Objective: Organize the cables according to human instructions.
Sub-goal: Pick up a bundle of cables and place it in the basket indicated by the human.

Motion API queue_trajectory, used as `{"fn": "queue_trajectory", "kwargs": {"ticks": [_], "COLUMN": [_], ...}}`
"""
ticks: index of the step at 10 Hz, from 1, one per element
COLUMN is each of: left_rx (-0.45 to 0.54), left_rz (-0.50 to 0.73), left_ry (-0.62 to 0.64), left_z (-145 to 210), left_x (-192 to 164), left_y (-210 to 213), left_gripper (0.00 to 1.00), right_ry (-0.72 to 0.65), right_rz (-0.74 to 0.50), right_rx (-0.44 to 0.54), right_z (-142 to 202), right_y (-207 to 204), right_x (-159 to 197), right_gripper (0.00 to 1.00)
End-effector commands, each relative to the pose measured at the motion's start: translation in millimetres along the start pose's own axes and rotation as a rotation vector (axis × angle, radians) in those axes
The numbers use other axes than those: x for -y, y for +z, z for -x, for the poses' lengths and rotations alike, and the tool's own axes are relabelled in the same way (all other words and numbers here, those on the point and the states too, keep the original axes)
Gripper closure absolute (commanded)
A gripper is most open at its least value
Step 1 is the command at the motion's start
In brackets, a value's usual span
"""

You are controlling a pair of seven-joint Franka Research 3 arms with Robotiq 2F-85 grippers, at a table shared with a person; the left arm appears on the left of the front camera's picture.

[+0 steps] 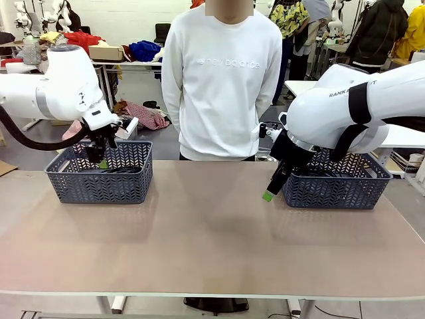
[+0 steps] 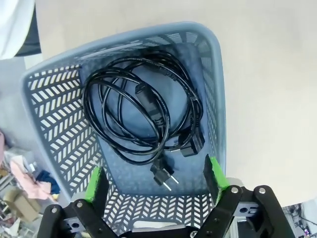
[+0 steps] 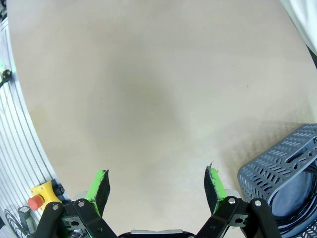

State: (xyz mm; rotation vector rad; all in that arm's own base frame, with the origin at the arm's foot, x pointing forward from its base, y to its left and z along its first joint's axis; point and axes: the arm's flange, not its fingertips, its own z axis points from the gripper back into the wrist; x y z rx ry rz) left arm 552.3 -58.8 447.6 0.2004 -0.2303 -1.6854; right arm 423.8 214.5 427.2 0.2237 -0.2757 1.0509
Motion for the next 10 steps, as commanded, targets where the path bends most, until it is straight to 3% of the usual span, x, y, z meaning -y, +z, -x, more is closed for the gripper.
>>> {"fn": "queue_trajectory", "kwargs": {"ticks": [1,3,4,10], "left_rx": [0.045,0.091,0.022,0.022], "left_rz": [0.024,0.050,0.013,0.013], "left_ry": [0.003,0.097,0.024,0.024], "left_z": [7.7,9.6,1.5,1.5], "left_x": [-7.9,-10.6,-4.6,-4.6], "left_y": [0.5,0.3,-0.3,-0.3], "left_gripper": [0.00,0.00,0.00,0.00], "right_ry": [0.002,0.002,0.002,0.002], "right_rz": [0.004,0.004,0.004,0.004], "right_rx": [0.001,0.001,0.001,0.001], "right_z": [-0.1,-0.1,-0.1,-0.1], "right_y": [0.7,0.7,0.7,0.7], "right_x": [-0.2,-0.2,-0.2,-0.2], "right_gripper": [0.00,0.00,0.00,0.00]}}
